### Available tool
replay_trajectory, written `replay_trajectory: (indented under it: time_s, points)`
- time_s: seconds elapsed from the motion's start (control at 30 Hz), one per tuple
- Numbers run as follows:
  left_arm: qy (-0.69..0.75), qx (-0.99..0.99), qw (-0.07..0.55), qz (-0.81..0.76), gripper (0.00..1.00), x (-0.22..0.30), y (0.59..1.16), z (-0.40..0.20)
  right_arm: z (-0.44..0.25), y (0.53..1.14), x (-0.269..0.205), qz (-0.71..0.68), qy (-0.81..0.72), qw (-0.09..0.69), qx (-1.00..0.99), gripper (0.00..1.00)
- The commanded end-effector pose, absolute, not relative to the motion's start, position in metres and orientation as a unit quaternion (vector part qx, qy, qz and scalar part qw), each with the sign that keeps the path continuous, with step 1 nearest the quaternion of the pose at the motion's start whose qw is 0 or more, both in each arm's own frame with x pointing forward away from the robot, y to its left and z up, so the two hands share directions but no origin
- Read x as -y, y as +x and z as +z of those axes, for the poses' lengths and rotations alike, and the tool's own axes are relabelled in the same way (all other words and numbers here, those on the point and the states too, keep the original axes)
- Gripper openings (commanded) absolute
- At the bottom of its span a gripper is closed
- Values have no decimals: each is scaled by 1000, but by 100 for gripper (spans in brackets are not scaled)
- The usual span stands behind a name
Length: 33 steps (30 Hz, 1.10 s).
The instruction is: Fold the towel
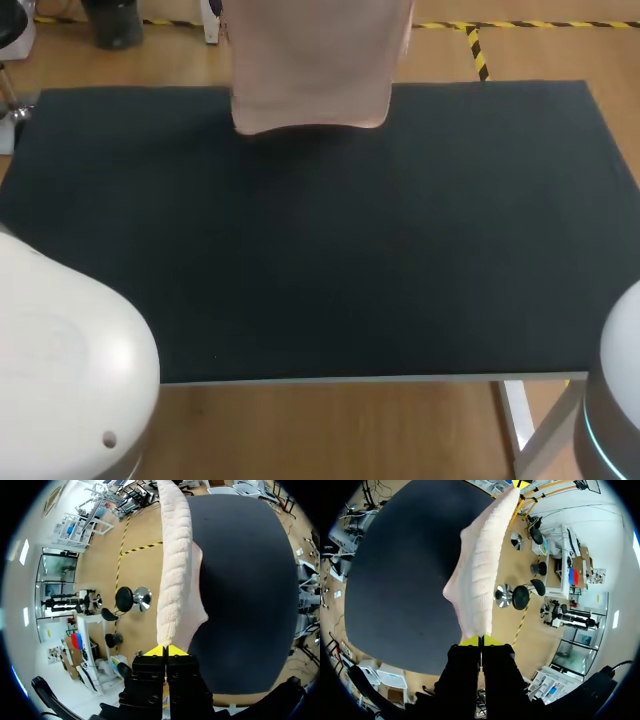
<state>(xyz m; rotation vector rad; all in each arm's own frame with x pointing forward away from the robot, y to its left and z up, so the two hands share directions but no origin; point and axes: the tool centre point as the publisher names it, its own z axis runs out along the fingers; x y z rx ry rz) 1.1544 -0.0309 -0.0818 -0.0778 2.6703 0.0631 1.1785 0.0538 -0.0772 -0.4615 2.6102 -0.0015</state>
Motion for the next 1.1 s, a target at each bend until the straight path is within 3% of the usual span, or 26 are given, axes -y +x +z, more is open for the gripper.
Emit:
replay_trajectory:
  time_s: [0.03,1.1]
  points:
    - [-25,-973,228,16,0,26,1129,-97,-89,1163,-46,8,-167,233,-958,0]
    - [-54,-993,102,6,0,28,963,-175,-164,1008,-54,38,-207,101,-972,0]
